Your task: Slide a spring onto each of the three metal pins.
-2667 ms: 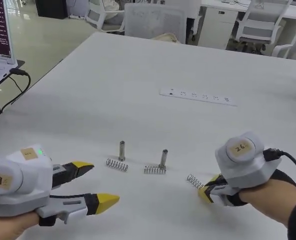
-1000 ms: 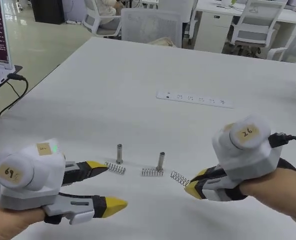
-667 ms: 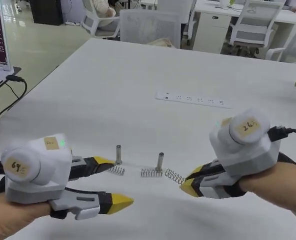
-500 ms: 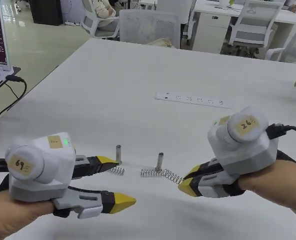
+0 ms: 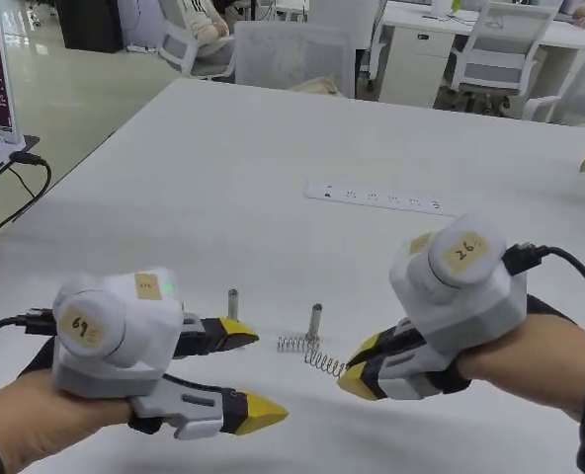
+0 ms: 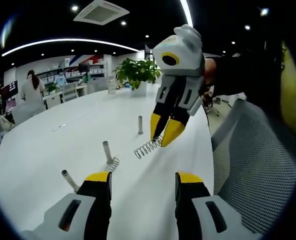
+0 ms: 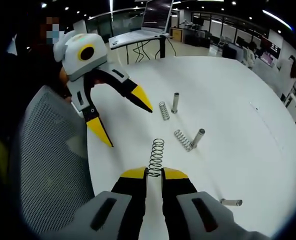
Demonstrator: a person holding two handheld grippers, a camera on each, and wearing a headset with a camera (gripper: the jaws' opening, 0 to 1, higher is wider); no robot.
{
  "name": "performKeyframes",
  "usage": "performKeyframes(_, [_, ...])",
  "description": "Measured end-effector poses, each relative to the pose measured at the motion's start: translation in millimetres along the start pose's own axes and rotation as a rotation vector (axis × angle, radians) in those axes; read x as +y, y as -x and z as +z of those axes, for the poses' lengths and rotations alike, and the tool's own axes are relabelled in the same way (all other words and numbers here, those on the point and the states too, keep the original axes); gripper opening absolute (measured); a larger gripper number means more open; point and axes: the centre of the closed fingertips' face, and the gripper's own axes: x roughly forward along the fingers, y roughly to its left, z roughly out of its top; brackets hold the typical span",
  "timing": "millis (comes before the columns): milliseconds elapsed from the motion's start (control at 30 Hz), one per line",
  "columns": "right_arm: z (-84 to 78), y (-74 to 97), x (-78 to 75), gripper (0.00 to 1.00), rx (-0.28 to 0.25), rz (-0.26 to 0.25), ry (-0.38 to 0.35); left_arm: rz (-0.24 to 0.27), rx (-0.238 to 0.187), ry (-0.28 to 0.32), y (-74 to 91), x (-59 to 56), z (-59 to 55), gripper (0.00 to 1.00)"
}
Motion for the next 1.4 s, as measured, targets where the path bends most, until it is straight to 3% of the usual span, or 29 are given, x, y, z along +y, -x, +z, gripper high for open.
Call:
performKeyframes(733, [0.7, -9.1, 16.1, 0.08, 0.048, 0.067, 0.049, -0.072, 0.022, -0.088, -16.9, -13.1, 5.6, 0.38])
performKeyframes(1400, [0.1, -12.2, 28.3, 0.08, 0.067, 0.116, 0.068, -0.089, 0.044, -0.271, -24.1, -20.0, 0.0, 0.15])
